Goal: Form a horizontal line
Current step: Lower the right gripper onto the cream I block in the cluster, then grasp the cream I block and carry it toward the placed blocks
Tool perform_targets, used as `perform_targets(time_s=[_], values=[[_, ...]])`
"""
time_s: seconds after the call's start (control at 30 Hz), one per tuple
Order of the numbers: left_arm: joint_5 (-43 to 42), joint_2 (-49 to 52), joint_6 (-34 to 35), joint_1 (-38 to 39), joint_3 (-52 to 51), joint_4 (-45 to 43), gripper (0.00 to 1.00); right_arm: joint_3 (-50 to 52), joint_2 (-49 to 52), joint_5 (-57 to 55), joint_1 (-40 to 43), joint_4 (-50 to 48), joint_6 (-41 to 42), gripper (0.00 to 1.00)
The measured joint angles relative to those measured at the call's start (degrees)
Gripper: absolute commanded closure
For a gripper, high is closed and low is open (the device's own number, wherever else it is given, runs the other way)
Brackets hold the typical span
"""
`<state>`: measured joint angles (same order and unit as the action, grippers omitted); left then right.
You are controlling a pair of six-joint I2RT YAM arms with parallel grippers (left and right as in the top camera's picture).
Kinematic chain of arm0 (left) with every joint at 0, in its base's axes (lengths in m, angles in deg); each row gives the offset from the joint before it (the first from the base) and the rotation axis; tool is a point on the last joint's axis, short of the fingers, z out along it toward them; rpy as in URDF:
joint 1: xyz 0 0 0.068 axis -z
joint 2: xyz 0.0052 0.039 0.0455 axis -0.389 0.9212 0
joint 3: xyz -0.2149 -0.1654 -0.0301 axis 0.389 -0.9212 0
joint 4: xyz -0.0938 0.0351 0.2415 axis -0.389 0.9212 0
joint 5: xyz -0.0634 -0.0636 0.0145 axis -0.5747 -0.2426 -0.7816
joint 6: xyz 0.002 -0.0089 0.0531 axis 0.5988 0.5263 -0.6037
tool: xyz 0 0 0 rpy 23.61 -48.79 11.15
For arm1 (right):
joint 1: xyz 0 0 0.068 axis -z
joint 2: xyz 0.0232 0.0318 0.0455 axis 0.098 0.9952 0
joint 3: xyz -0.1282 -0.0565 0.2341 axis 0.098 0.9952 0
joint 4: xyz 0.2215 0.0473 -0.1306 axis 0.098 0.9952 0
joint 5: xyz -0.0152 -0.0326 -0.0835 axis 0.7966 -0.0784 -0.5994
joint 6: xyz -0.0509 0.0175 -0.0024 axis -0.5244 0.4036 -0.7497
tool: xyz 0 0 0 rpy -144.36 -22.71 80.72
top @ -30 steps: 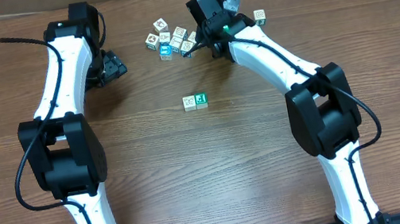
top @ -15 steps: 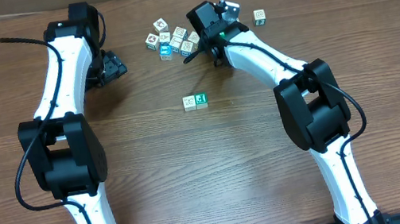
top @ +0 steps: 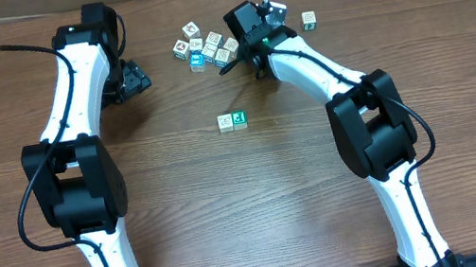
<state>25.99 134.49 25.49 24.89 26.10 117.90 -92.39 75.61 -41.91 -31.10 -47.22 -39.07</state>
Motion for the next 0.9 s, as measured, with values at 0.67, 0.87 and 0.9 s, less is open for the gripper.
perform_targets(time_s=[0.67,0.87,0.9], values=[[0.0,0.0,0.0,0.0,0.0,0.0,0.00,0.0,-1.3,0.3,0.4,10.9,-0.5,0.78],[0.0,0.0,0.0,0.0,0.0,0.0,0.00,0.0,-2.7,3.5,0.5,15.6,-3.4,0.78],[0.0,0.0,0.0,0.0,0.0,0.0,0.00,0.0,-2.7,4.4,0.5,16.5,-3.7,0.78]])
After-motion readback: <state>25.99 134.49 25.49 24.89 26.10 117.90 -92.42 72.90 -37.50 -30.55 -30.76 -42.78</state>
